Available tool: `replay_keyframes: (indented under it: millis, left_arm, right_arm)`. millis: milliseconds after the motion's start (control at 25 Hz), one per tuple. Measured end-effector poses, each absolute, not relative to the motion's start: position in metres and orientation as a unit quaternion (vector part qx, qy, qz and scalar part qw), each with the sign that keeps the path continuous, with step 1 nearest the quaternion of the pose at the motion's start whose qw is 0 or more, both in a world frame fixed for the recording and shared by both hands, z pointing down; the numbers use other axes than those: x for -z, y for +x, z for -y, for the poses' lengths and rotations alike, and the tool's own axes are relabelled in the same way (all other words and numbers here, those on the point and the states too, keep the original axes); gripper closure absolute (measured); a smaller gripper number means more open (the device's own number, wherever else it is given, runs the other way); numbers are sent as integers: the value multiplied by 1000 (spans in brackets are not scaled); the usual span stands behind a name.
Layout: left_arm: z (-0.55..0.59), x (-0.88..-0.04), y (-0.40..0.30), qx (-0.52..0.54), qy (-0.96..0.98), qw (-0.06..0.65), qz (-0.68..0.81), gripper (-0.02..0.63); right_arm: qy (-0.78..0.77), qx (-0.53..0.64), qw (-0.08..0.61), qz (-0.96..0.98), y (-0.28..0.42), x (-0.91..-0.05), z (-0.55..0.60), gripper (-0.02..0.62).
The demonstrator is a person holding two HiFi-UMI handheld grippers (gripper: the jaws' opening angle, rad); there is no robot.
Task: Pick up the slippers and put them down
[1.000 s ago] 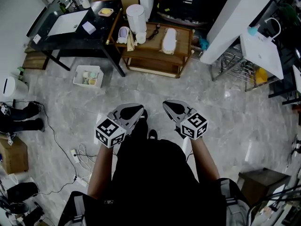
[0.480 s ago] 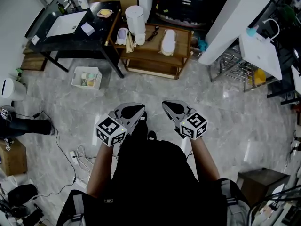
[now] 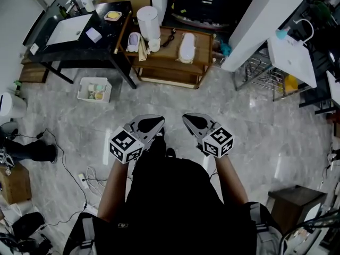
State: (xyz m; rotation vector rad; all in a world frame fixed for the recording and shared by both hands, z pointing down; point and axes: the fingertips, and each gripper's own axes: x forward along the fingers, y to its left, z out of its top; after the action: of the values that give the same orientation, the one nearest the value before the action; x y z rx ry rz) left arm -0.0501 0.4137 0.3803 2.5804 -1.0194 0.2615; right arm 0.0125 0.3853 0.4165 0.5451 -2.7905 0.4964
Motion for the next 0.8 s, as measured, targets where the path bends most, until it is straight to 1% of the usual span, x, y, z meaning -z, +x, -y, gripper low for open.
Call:
replay_keyframes:
  millis: [800]
  left_arm:
    - [-363,-388,-65,-95,919,192,330,595]
  right_arm:
    - [213,-185,125,951,-5,-419,-341,589]
